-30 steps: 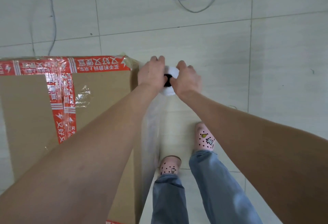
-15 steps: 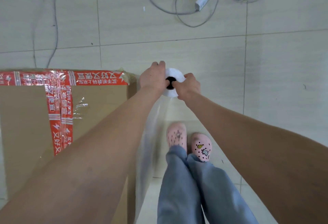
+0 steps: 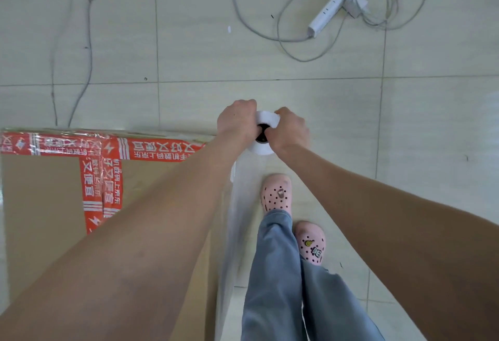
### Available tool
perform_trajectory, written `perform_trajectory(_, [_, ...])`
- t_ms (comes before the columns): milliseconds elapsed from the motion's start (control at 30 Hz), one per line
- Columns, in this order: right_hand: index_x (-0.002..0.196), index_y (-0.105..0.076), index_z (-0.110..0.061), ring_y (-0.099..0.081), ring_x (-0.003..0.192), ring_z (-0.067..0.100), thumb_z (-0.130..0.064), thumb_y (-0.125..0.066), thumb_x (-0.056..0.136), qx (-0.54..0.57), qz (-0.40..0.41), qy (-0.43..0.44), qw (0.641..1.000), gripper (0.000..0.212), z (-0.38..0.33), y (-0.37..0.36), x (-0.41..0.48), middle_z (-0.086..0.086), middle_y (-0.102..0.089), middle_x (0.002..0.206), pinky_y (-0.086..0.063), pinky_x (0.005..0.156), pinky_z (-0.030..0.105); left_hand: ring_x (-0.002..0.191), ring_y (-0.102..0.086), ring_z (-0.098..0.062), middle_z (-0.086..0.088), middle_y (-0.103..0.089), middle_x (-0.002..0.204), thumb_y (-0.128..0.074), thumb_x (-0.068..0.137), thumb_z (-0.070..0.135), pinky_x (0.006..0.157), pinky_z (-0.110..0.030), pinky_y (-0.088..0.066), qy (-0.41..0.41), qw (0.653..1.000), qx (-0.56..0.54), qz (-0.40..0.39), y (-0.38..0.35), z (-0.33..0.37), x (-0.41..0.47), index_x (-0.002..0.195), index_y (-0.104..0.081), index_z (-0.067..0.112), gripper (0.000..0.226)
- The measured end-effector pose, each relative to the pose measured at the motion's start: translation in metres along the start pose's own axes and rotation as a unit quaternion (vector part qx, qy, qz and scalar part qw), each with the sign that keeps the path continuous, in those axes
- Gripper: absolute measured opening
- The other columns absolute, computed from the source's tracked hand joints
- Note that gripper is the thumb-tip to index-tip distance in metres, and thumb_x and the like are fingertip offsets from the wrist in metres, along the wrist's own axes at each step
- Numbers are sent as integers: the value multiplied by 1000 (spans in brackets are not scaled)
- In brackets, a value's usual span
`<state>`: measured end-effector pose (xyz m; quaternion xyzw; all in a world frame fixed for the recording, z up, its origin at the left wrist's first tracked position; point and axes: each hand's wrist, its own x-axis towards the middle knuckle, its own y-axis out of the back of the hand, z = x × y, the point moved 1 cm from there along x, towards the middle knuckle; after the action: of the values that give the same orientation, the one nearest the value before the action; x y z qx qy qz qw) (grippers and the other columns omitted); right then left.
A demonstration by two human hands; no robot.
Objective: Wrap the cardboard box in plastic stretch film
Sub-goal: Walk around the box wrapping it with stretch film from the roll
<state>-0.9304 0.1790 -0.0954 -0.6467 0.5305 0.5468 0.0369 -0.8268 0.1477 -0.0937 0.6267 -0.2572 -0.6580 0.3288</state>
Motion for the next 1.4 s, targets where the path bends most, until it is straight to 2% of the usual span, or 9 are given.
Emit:
perform_trajectory(167, [125, -51, -30, -52, 85, 25, -15, -51, 84, -98, 17, 70, 993, 44, -36, 6, 18, 1, -61, 108, -36, 66, 28, 75, -50, -25, -2, -49, 82, -62, 79, 25, 49, -26, -32, 77, 994, -72, -2, 13, -23, 12, 88, -46, 13, 22])
perform_trajectory(233, [121, -52, -31, -55, 89, 25, -15, -50, 85, -103, 26, 101, 989, 40, -49, 2, 23, -2, -59, 111, -35, 66, 29, 77, -52, -26, -3, -49, 84, -62, 79, 24, 53, -28, -34, 82, 993, -77, 19, 18, -33, 16, 90, -46, 12, 23])
perform_trajectory(433, [125, -44, -24, -47, 111, 21, -24, -64, 84, -65, 61, 72, 993, 45, -60, -10, 21, 0, -41, 125, -36, 69, 31, 91, -54, -28, -9, -49, 112, -58, 80, 9, 59, -33, -40, 7, 990, -90, 110, 23, -46, 21, 112, -51, 10, 33])
perform_trajectory(533, [124, -45, -23, -50, 107, 23, -24, -62, 85, -84, 55, 64, 993, 42, -61, -10, 21, 0, -44, 122, -35, 68, 31, 100, -50, -24, -6, -48, 115, -53, 80, 6, 60, -33, -40, -40, 988, -82, 127, 23, -45, 24, 114, -53, 15, 35])
perform_trajectory(667, [122, -48, -24, -51, 105, 24, -18, -58, 87, -135, 59, 91, 985, 37, -71, -8, 26, 2, -46, 122, -35, 67, 31, 94, -53, -26, -6, -52, 109, -56, 80, 10, 60, -33, -37, -52, 990, -56, 118, 29, -49, 31, 107, -53, 12, 26])
perform_trajectory(933, [127, -49, -29, -45, 113, 20, -10, -53, 87, -206, 37, 201, 957, 45, -102, -13, 34, -3, -45, 126, -35, 67, 31, 86, -56, -25, -4, -50, 95, -62, 78, 18, 64, -31, -37, 115, 971, -188, 97, 35, -67, 30, 103, -53, 8, 29])
perform_trajectory(1067, [125, -43, -23, -52, 105, 25, -18, -56, 89, -173, 52, 121, 976, 38, -110, -19, 38, 1, -45, 124, -35, 66, 33, 94, -58, -29, -9, -57, 108, -66, 79, 25, 67, -32, -39, 186, 952, -226, 90, 46, -81, 34, 108, -51, 6, 38])
perform_trajectory(1167, [122, -44, -21, -55, 99, 29, -16, -56, 89, -138, 52, 88, 985, 35, -119, -21, 41, 4, -45, 122, -35, 66, 32, 92, -58, -31, -10, -53, 110, -64, 81, 22, 64, -34, -39, 154, 965, -187, 102, 52, -87, 37, 111, -48, 6, 38])
perform_trajectory(1400, [120, -51, -24, -50, 100, 28, -12, -54, 87, -256, 32, 216, 942, 36, -143, -11, 53, 3, -47, 119, -34, 64, 33, 95, -52, -26, -7, -50, 110, -54, 83, 10, 58, -32, -35, 31, 986, -83, 140, 61, -82, 57, 109, -51, 10, 26])
